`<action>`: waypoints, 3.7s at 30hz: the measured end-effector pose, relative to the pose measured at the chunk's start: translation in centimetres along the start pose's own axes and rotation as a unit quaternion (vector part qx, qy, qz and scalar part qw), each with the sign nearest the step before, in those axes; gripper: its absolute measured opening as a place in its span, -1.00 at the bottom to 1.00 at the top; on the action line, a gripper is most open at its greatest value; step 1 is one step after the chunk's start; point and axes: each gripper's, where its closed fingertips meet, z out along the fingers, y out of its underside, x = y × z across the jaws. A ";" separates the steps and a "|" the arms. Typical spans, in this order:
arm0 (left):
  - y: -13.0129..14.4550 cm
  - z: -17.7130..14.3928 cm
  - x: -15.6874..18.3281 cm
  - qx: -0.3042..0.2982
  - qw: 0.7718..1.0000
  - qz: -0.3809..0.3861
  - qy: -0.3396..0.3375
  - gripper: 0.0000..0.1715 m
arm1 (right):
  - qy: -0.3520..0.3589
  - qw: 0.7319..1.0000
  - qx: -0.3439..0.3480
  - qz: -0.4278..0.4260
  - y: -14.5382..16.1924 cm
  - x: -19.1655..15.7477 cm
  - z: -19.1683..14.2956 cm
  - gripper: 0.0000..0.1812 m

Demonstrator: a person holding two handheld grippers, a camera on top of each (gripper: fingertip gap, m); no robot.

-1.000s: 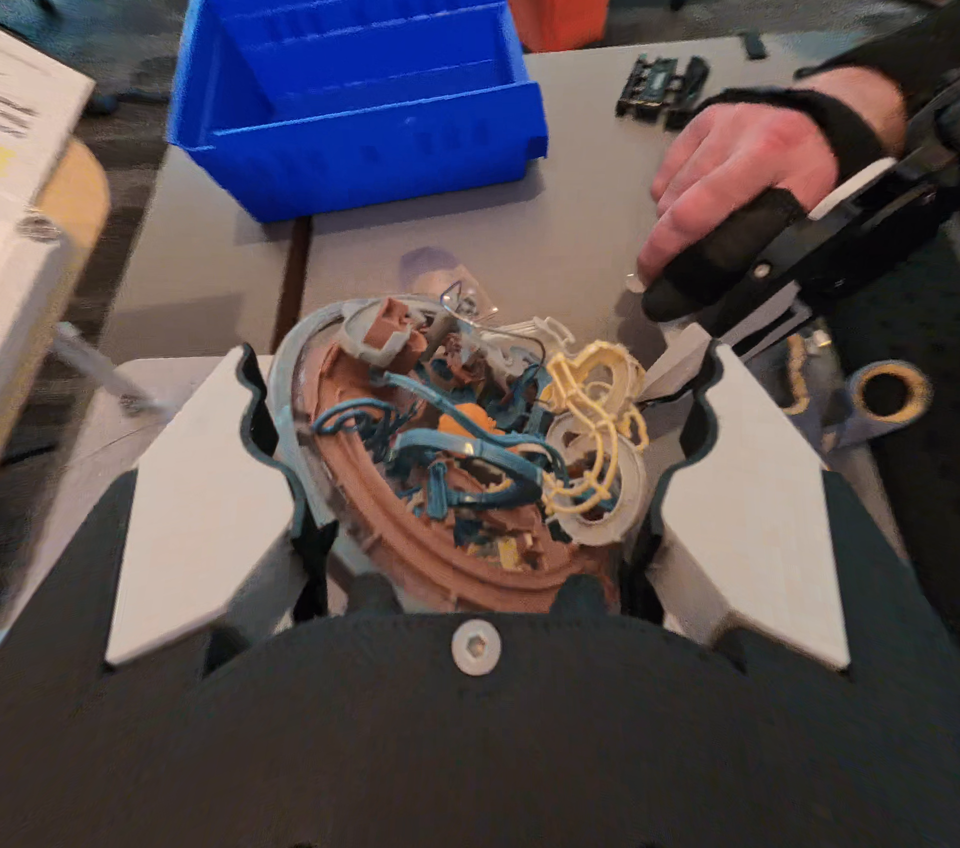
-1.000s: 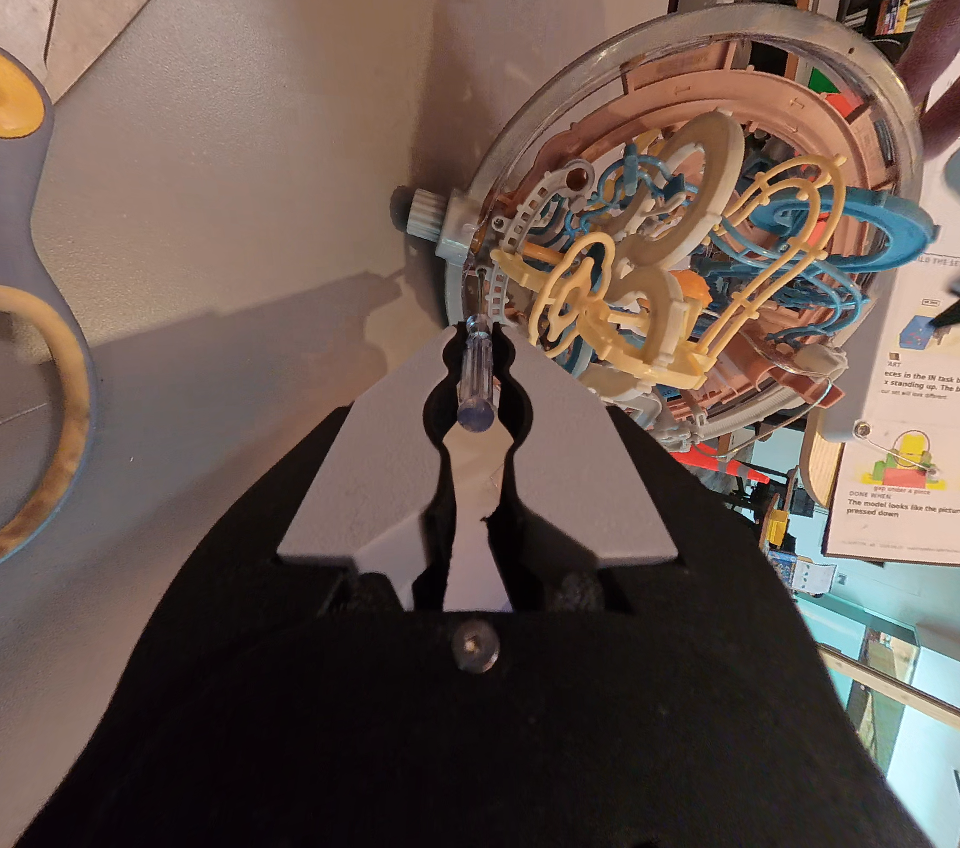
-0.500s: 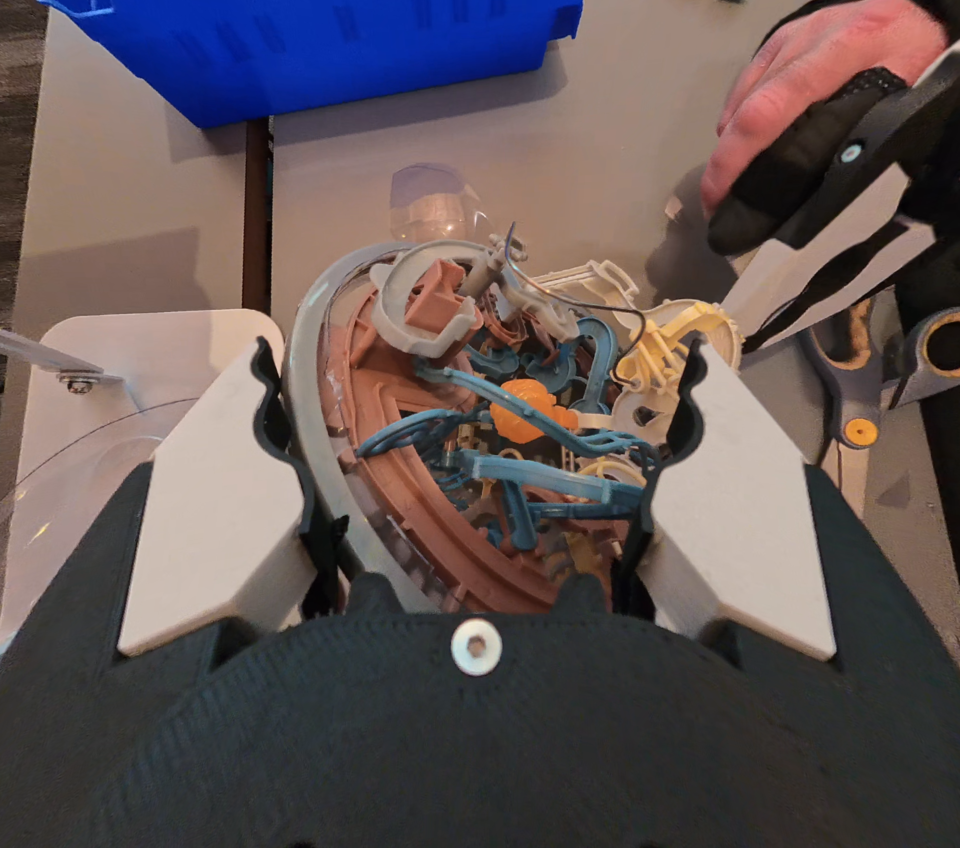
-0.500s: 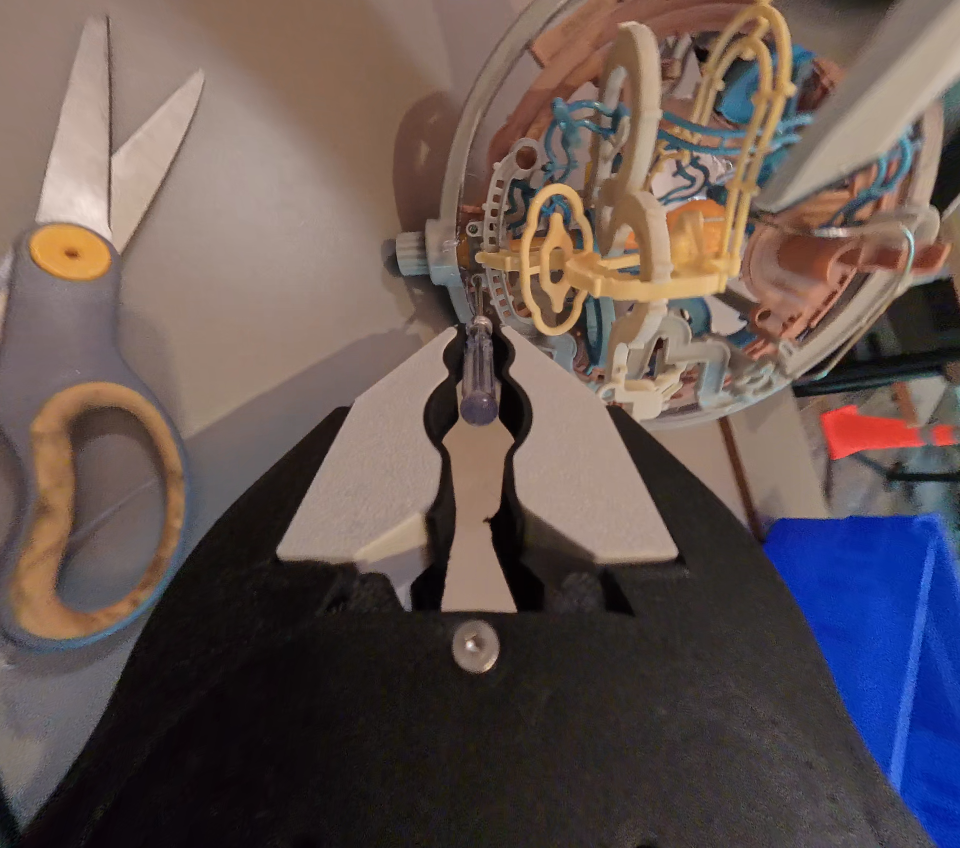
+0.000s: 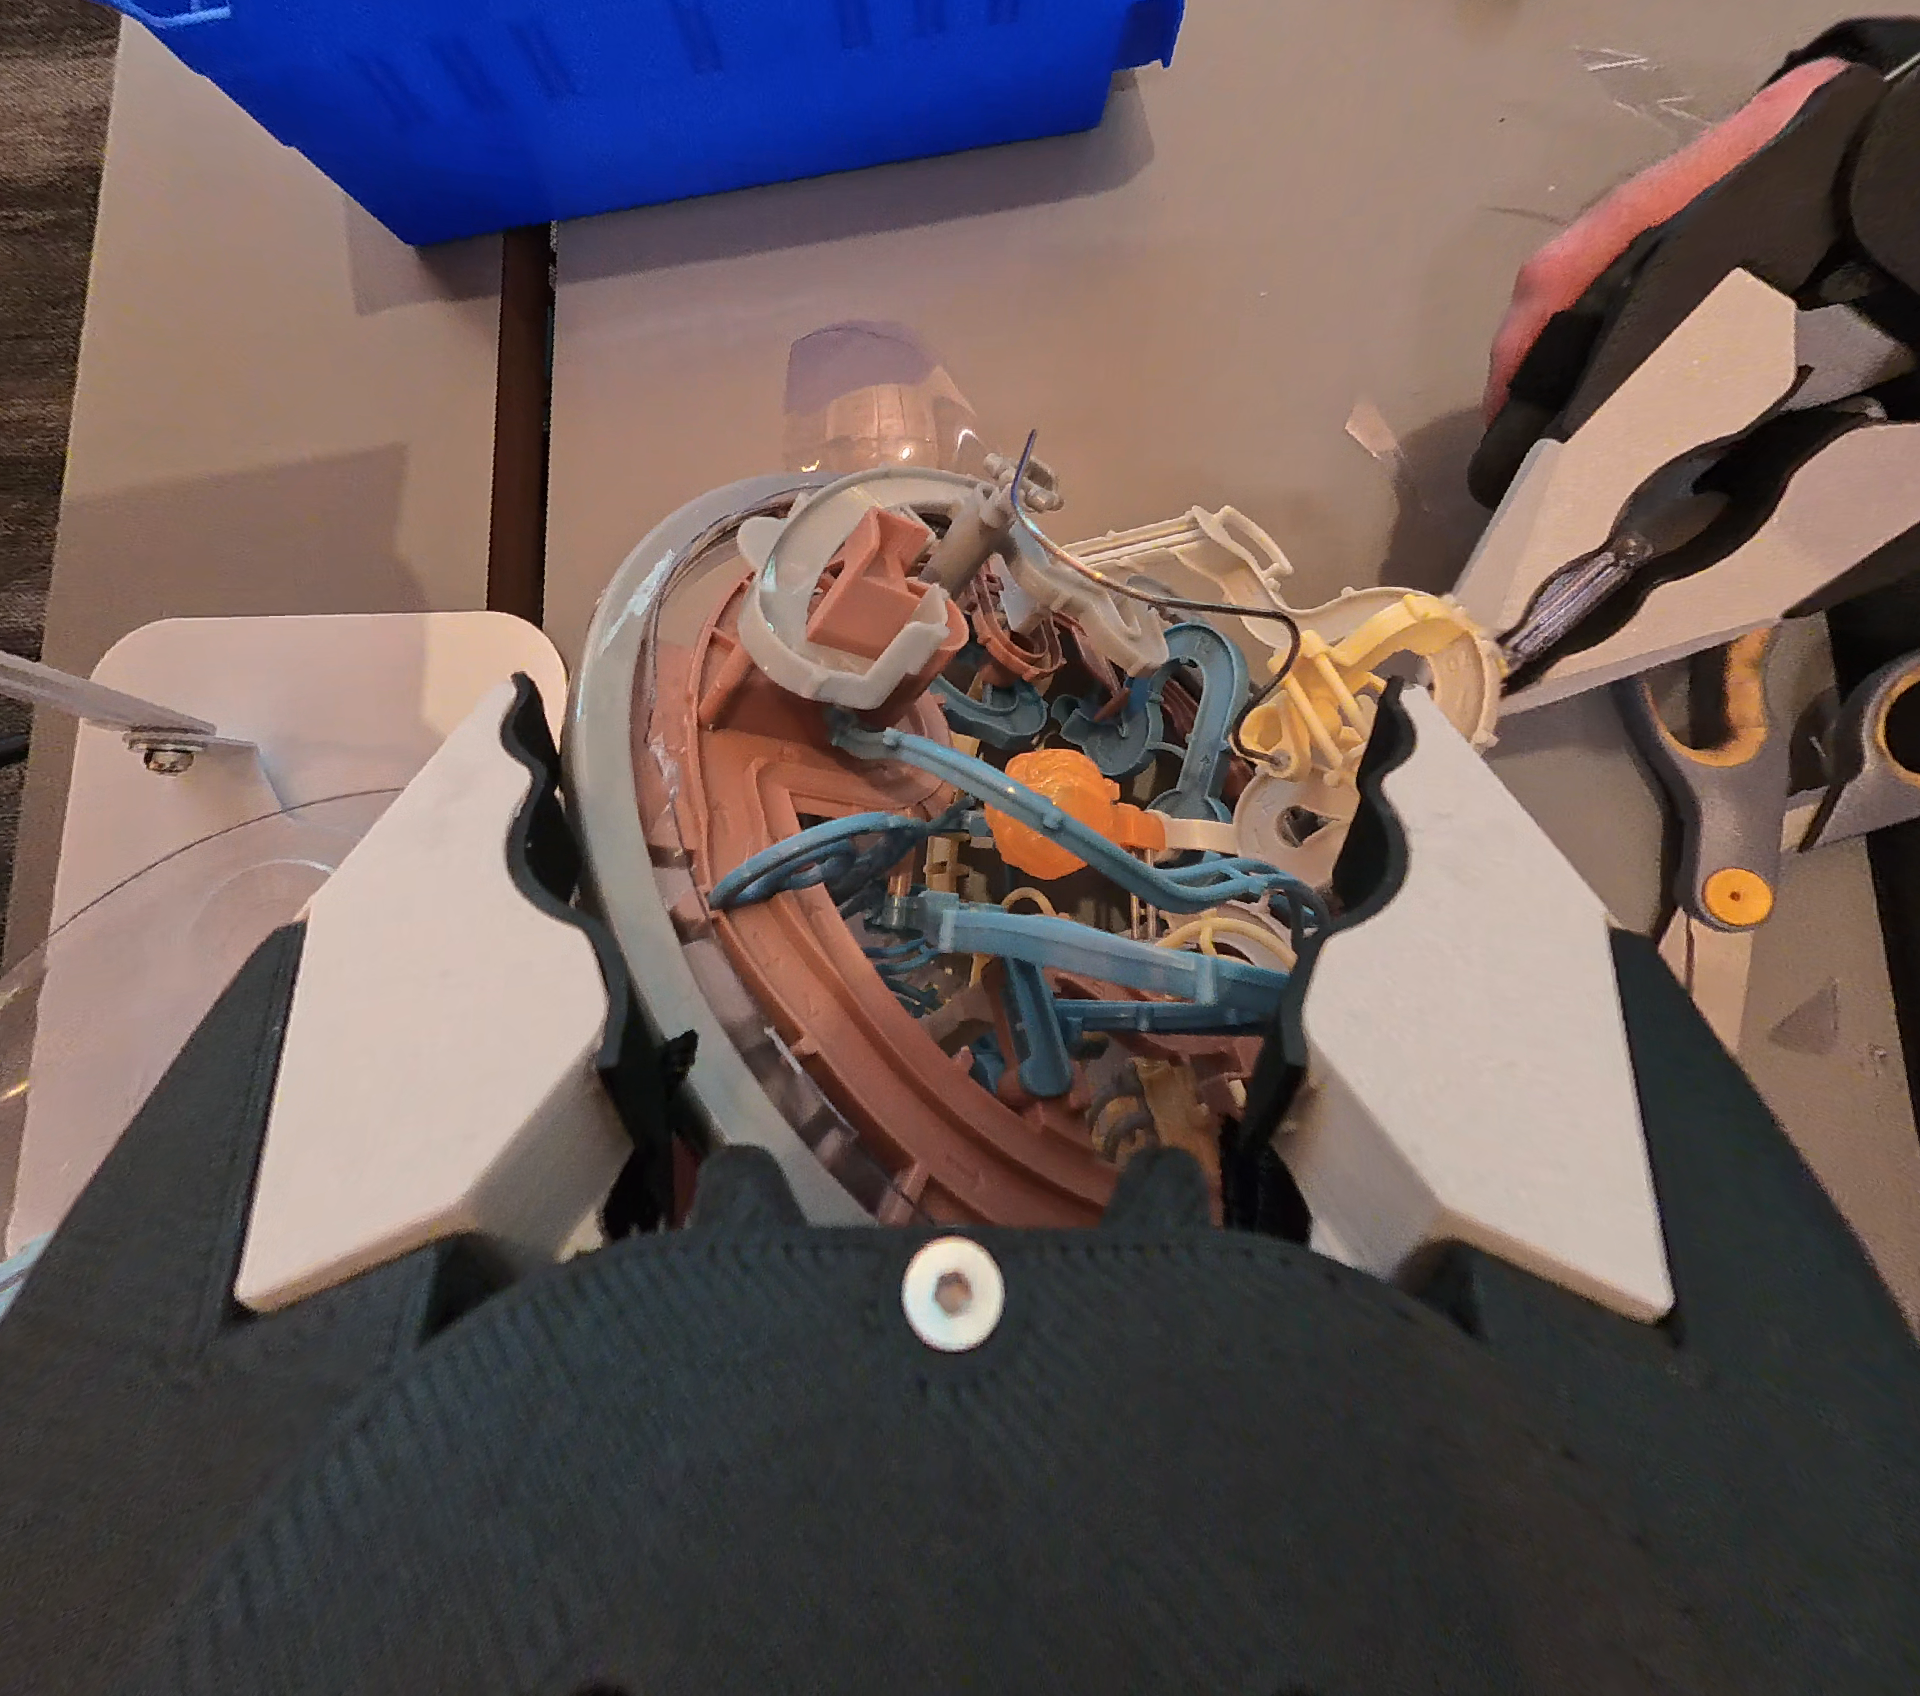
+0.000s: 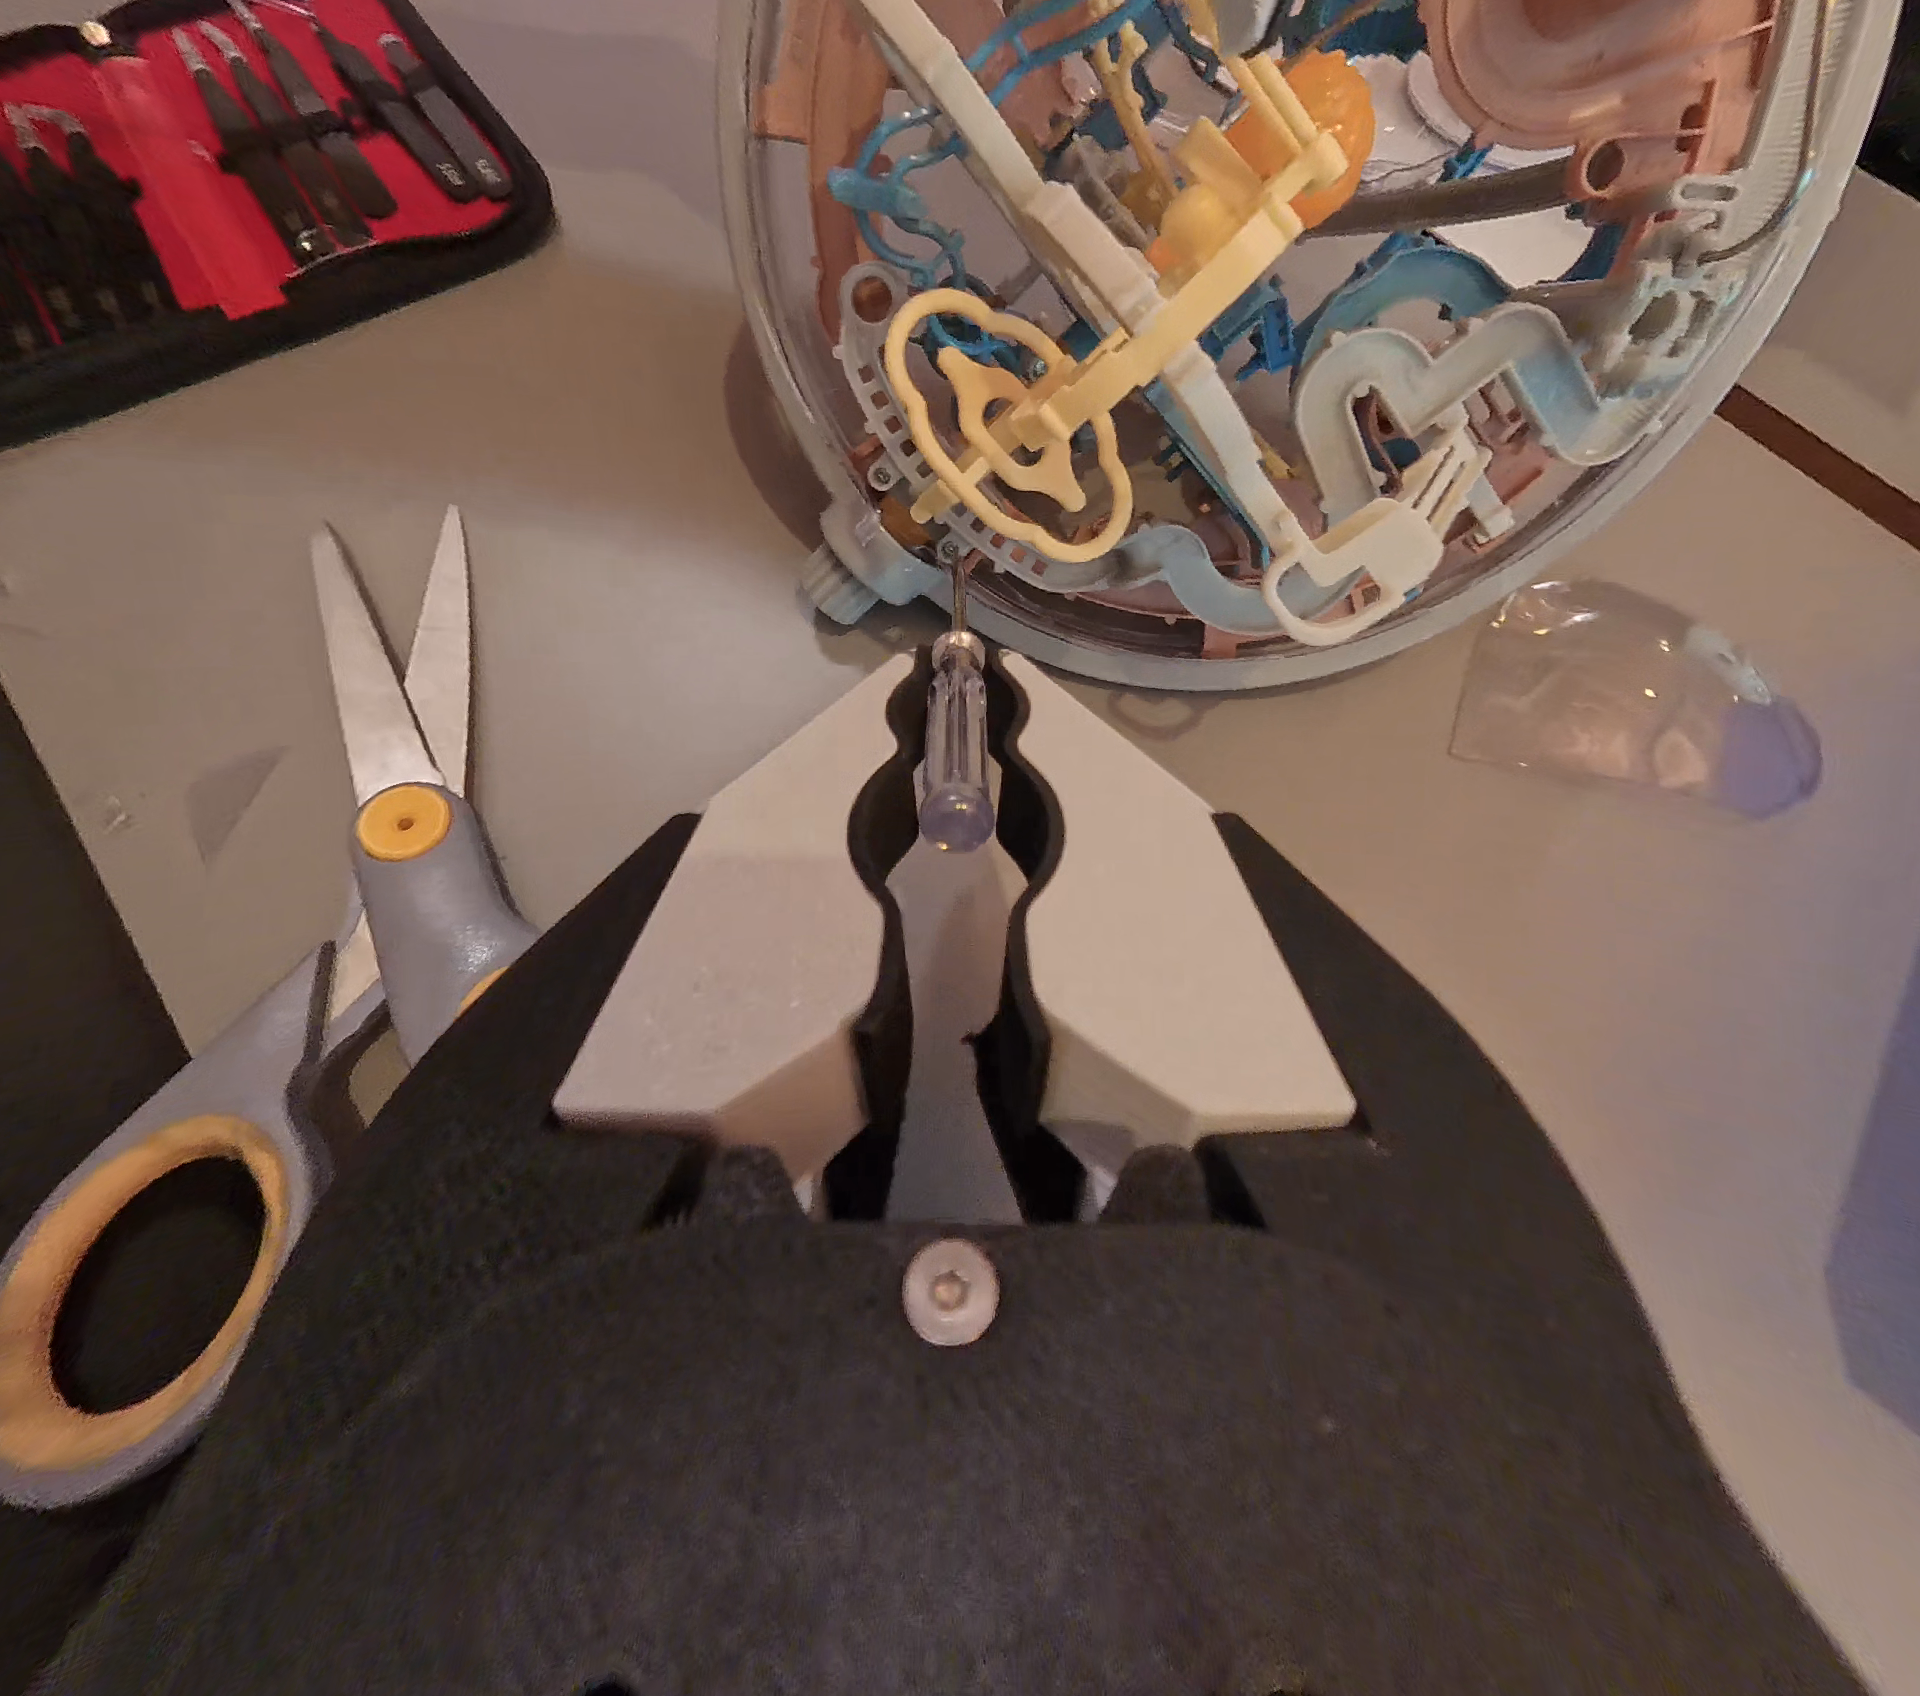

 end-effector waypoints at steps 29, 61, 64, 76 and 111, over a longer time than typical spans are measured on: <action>0.1 0.2 0.1 -0.008 1.000 -0.004 -0.012 0.69 | 0.028 0.993 -0.064 -0.093 -0.4 -0.4 0.3 -0.93; -0.4 0.7 0.3 -0.009 1.000 0.009 -0.011 0.68 | 0.036 0.993 -0.063 -0.097 0.0 -0.9 -1.1 -0.93; -0.4 0.7 0.4 -0.010 1.000 0.010 -0.012 0.68 | 0.023 0.999 -0.028 0.010 0.1 -0.7 -0.6 -0.93; -0.5 0.8 0.5 -0.007 1.000 0.009 -0.010 0.68 | 0.038 0.998 -0.010 0.048 -0.2 -0.1 -0.6 -0.92; -0.6 0.9 0.6 -0.008 1.000 0.016 -0.009 0.67 | 0.041 0.874 -0.116 -0.469 -0.2 -0.3 -0.1 -0.93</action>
